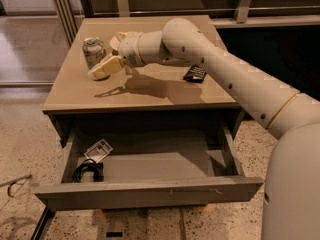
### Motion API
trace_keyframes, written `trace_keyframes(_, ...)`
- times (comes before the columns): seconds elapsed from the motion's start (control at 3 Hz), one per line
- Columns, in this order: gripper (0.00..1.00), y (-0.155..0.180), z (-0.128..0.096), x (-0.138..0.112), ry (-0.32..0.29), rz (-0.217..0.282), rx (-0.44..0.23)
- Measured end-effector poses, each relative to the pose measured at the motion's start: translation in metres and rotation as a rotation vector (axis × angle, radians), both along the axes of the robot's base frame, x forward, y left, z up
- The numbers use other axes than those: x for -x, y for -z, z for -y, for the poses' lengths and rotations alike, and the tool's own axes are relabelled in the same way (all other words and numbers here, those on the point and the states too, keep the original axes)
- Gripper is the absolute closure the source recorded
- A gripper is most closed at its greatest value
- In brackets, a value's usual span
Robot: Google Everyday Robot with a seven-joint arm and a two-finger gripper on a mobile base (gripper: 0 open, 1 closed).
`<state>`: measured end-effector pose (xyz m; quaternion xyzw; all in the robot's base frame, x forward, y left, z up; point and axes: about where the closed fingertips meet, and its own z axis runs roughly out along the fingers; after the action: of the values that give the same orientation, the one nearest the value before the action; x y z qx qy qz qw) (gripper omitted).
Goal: Place 7up can into top drawer
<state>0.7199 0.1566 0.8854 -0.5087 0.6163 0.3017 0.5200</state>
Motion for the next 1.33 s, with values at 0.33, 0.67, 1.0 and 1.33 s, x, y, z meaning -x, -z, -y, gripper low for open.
trace_keyframes(0.33,0.00,0.002,-0.012,-0.006,-0.019,-0.002,-0.015)
trace_keyframes(0.67,0.00,0.004,-0.021,-0.009,-0.036,-0.005,-0.009)
trace_keyframes(1.0,0.00,0.007,-0.026,-0.014,-0.054,-0.009,0.019)
trace_keyframes(1.33,0.00,0.010,-0.030,-0.019,-0.069,-0.019,0.056)
